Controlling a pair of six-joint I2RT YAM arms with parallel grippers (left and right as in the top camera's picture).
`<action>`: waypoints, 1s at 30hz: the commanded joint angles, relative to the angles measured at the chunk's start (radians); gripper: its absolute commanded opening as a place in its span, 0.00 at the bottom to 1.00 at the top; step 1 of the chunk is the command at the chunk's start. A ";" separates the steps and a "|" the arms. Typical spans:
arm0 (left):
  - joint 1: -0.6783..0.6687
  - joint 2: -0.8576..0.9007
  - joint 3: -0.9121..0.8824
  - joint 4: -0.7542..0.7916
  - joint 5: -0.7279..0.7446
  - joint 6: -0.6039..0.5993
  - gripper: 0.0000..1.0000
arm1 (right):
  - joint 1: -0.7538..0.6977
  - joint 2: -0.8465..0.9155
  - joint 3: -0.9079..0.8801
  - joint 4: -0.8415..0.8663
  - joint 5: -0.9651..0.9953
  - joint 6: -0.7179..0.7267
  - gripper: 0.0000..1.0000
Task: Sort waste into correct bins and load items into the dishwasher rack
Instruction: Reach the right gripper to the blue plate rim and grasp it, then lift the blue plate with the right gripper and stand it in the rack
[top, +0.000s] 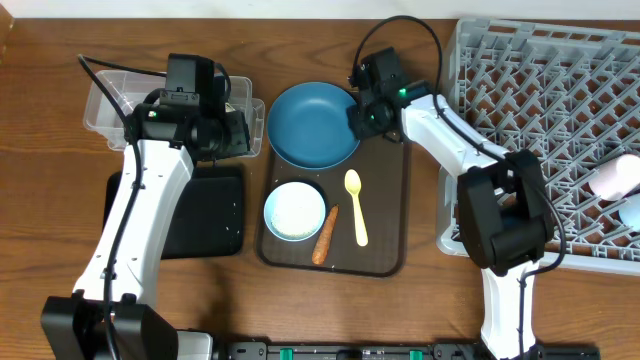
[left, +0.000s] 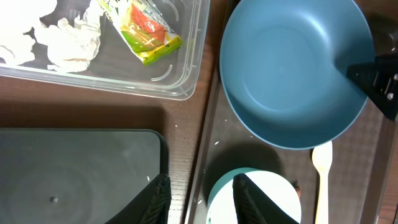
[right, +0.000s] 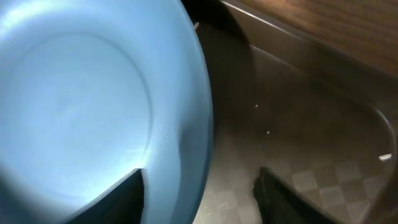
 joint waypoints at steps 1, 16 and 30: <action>0.002 -0.003 0.009 -0.006 -0.013 0.010 0.36 | 0.006 0.011 0.005 0.006 0.093 0.085 0.31; 0.002 -0.003 0.009 -0.009 -0.013 0.010 0.36 | -0.008 0.012 -0.002 -0.033 0.121 0.159 0.10; 0.002 -0.003 0.009 -0.009 -0.013 0.010 0.36 | -0.059 -0.037 0.039 -0.036 0.140 0.132 0.01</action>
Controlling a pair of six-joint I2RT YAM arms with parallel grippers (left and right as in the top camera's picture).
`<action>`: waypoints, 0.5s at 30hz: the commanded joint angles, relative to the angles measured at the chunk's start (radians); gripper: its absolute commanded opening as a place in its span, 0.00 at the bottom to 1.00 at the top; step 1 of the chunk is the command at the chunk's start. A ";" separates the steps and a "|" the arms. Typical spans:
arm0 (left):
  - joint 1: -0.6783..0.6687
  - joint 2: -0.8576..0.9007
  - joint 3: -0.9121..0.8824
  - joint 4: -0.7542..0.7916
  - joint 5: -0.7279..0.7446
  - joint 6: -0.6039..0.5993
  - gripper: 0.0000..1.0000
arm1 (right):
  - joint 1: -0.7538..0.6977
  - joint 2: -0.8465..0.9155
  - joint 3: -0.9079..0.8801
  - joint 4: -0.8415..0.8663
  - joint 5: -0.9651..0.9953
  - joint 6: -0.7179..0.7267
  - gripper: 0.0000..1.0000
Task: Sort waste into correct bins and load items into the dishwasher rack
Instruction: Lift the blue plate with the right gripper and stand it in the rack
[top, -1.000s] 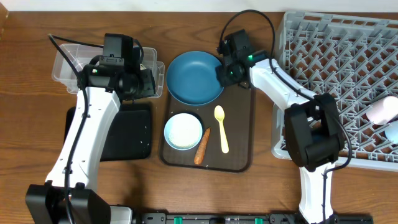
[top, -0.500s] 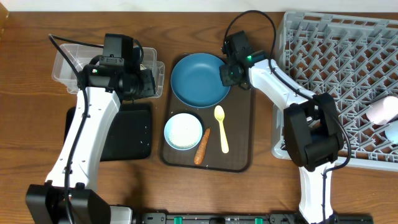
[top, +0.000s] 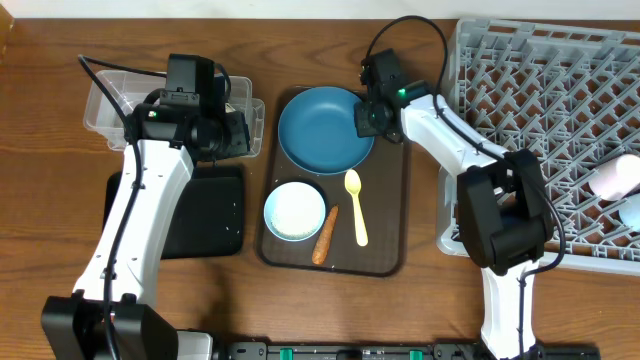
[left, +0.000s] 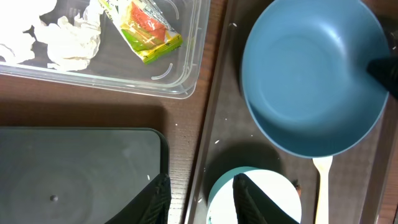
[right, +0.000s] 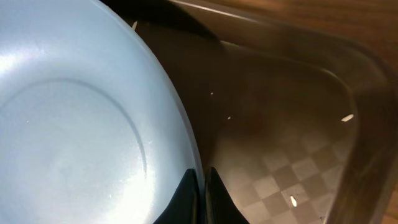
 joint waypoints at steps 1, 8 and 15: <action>0.002 -0.003 0.009 -0.005 -0.013 0.010 0.36 | -0.061 -0.063 0.045 -0.004 0.045 -0.046 0.01; 0.002 -0.003 0.009 -0.005 -0.013 0.010 0.36 | -0.170 -0.269 0.085 0.012 0.220 -0.206 0.01; 0.002 -0.003 0.009 -0.004 -0.013 0.010 0.36 | -0.278 -0.412 0.085 0.043 0.565 -0.423 0.01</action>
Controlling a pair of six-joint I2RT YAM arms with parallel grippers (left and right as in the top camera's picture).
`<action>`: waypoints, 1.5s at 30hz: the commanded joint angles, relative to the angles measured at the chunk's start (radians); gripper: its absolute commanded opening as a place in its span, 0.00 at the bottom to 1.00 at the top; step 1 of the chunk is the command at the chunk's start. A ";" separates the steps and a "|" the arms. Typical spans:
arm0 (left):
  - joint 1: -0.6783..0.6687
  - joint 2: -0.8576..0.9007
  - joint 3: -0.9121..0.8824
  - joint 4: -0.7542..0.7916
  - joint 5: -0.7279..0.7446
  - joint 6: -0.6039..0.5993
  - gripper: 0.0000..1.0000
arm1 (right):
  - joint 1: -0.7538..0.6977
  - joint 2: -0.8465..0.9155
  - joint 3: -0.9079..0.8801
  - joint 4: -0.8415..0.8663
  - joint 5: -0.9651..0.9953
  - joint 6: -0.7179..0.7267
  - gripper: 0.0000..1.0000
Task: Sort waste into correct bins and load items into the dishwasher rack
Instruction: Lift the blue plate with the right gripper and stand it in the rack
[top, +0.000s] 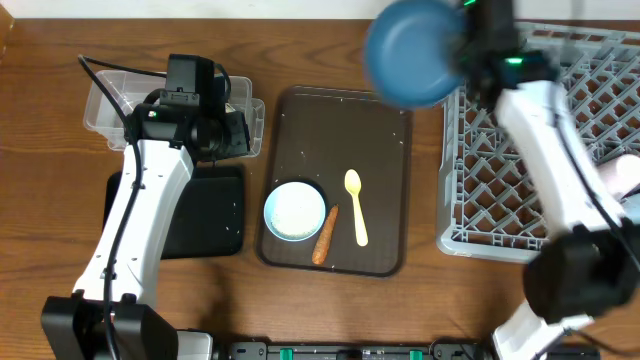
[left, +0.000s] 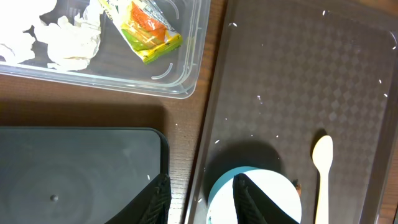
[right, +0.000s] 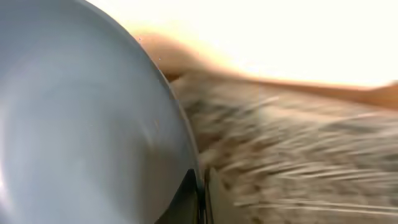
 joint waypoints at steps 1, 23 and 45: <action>0.002 -0.003 0.009 -0.002 -0.013 0.010 0.36 | -0.047 -0.049 0.017 0.019 0.276 -0.152 0.01; 0.002 -0.003 0.009 0.000 -0.013 0.009 0.36 | -0.395 0.063 0.016 0.353 0.717 -0.540 0.01; 0.002 -0.003 0.009 0.000 -0.013 0.005 0.36 | -0.428 0.221 0.012 0.249 0.701 -0.445 0.01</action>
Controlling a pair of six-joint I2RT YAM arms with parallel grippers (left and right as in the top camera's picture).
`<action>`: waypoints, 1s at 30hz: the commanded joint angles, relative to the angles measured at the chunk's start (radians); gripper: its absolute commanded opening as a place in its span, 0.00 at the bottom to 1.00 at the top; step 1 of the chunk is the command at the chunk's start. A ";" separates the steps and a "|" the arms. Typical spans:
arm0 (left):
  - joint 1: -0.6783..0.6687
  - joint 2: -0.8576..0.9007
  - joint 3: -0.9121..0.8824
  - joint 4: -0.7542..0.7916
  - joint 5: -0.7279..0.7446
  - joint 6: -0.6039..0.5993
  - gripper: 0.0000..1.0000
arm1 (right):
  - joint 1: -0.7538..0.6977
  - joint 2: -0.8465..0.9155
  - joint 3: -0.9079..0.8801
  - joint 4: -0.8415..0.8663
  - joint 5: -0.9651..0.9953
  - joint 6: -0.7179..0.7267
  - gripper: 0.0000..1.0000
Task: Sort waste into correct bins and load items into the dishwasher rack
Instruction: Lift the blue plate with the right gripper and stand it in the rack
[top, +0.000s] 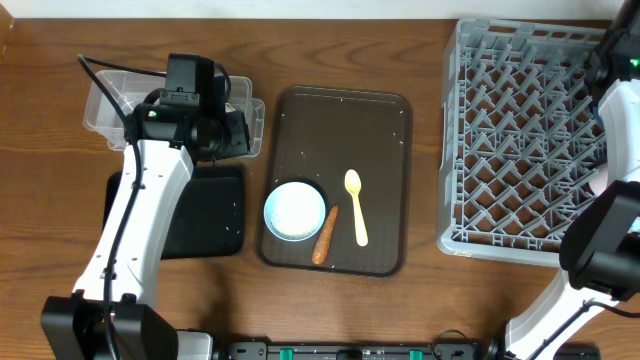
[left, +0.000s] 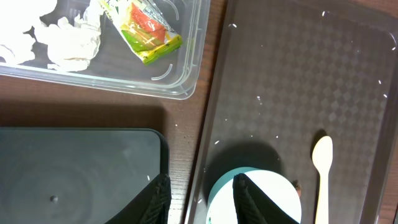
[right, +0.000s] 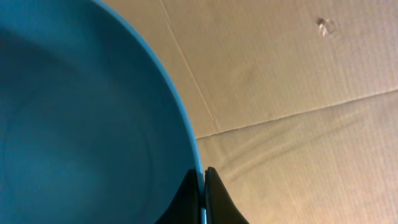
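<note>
In the right wrist view my right gripper (right: 203, 174) is shut on the rim of the blue plate (right: 81, 124), with beige cardboard behind it. Overhead the plate is out of view and only the right arm (top: 615, 60) shows, at the far right over the grey dishwasher rack (top: 520, 130). The dark tray (top: 340, 120) holds a small white bowl (top: 295, 211), a yellow spoon (top: 355, 205) and a carrot piece (top: 325, 235). My left gripper (left: 200, 180) hangs open over the tray's left edge, next to the bowl (left: 255, 196).
A clear bin (top: 110, 100) at the back left holds crumpled tissue (left: 62, 40) and a colourful wrapper (left: 146, 31). In front of it lies a black bin (top: 200, 210). Something pink (top: 598, 183) shows at the rack's right side.
The right arm has moved from the rack's back left corner to the far right edge. The blue plate has left the overhead view, still gripped. The left arm has not moved.
My right gripper was open around the blue plate's rim on the tray. Then it was shut on the rim and the plate had shifted right. Then the plate was held high over the rack's corner, and now beyond the rack's right side.
</note>
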 joint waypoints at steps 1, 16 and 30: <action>0.002 -0.003 0.009 -0.003 -0.013 0.006 0.36 | 0.020 0.037 0.001 -0.016 0.002 0.066 0.01; 0.002 -0.003 0.009 -0.003 -0.013 0.006 0.36 | 0.112 0.037 0.001 -0.035 0.001 0.078 0.01; 0.002 -0.003 0.009 -0.007 -0.013 0.006 0.36 | 0.172 0.037 0.001 -0.185 -0.310 0.105 0.06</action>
